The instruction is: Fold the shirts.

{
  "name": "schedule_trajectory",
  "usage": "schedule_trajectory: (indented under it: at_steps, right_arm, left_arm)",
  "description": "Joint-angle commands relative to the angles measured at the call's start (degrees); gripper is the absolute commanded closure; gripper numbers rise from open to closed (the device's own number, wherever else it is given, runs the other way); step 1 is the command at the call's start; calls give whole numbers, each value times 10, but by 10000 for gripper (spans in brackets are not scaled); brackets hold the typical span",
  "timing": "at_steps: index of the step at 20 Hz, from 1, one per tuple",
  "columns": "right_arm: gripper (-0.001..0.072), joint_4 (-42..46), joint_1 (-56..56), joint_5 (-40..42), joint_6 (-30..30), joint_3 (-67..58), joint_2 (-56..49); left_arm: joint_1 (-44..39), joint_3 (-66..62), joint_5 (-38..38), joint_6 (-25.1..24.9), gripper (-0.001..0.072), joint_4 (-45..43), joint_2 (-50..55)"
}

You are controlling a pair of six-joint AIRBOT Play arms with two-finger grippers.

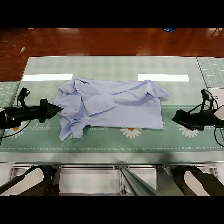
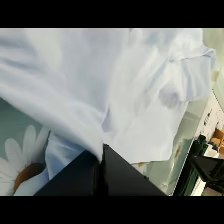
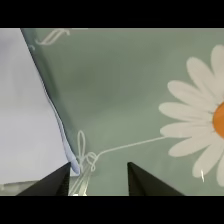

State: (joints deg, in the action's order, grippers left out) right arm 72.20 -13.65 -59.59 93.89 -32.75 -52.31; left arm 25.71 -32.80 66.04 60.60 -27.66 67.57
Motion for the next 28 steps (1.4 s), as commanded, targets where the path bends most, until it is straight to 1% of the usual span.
schedule_trajectory:
  at_steps: [1, 2, 5, 7, 9, 11, 13, 14, 16, 17, 19, 21, 22, 24, 25, 26, 28]
  right_arm:
    - [305, -64, -25, -21, -52, 38, -8]
    - [305, -75, -25, -23, -58, 43, -19]
    - [305, -149, -25, -20, -110, 44, -70]
    - [305, -190, -22, -13, -134, 44, -104]
    - [305, -245, -22, 17, -158, 43, -139]
    - [306, -314, -22, 39, -202, 35, -178]
    - [318, -370, -22, 40, -235, 12, -219]
    - [355, -392, -17, 37, -248, -3, -237]
    - [426, -386, 16, 30, -252, -44, -261]
    - [693, -377, 40, 20, -258, -70, -271]
    - [695, -363, 80, 15, -252, -120, -272]
    - [695, -334, 92, -28, -224, -193, -271]
    - [695, -317, 92, -53, -209, -242, -265]
    - [695, -261, 83, -86, -167, -356, -238]
    - [695, -230, 76, -96, -149, -423, -221]
    - [695, -208, 71, -99, -144, -486, -204]
    - [695, -171, 57, -99, -132, -608, -167]
  left_arm:
    - [6, -15, 13, -6, 692, 2, 0]
    - [6, -15, 13, -6, 692, 2, 0]
    - [5, -15, 13, -6, 692, 2, 0]
    - [-3, -15, 10, -6, 692, 1, 0]
    - [-16, -14, 0, -14, 692, 0, 0]
    - [-33, -13, -10, -14, 692, 0, 0]
    - [-53, -12, -27, -14, 692, 0, 2]
    - [-63, -12, -36, -14, 692, 1, 4]
    - [-76, -12, -55, -14, 692, 3, 7]
    - [-79, -12, -55, -14, 692, 11, 7]
    - [-77, -16, -47, -14, 692, 35, 5]
    - [-65, -47, -15, -14, 692, 63, 5]
    - [-54, -78, 14, -14, 692, 92, 3]
    - [-29, -158, 51, -14, 693, 162, -16]
    - [-15, -207, 51, -14, 693, 192, -30]
    - [-1, -257, 49, -14, 693, 212, -45]
    - [24, -367, 31, 3, 693, 214, -72]
